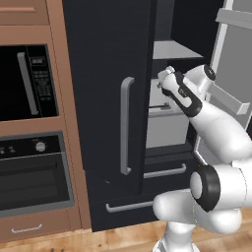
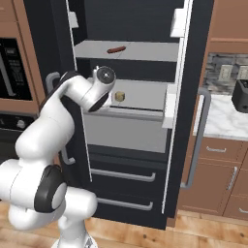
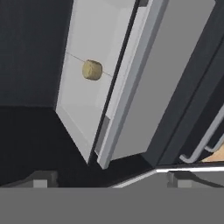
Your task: Retrieve the sausage and cheese from the fridge and place them on the cutting board on the counter.
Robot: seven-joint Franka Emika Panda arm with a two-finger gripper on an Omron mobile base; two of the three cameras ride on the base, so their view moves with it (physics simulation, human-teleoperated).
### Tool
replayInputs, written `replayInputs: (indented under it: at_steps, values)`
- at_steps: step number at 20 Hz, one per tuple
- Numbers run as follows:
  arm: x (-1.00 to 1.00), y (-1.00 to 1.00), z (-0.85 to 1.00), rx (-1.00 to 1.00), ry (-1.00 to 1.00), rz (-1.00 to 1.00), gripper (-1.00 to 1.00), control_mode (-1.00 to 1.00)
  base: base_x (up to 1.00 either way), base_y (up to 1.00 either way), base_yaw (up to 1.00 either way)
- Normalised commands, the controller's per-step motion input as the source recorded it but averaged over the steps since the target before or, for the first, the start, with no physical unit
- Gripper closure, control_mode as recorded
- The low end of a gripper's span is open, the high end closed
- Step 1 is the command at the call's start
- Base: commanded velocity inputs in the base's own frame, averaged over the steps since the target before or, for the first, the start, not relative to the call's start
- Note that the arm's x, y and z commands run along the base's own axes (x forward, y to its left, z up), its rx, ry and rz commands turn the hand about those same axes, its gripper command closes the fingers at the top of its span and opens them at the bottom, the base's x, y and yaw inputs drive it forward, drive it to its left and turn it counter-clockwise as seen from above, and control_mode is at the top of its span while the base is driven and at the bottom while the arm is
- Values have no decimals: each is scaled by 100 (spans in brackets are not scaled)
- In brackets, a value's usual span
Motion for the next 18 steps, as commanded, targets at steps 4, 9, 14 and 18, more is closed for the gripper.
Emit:
replayInputs:
  at_steps: [4, 9, 14, 18]
  values:
    - [35, 52, -9, 20, 0, -1, -100, -100, 0, 0, 0]
    - [26, 41, -5, 17, 0, 0, -100, -100, 0, 0, 0]
    - [10, 39, 0, 15, 0, 0, -100, -100, 0, 0, 0]
    - [-22, 47, 0, 11, 0, 0, -100, -100, 0, 0, 0]
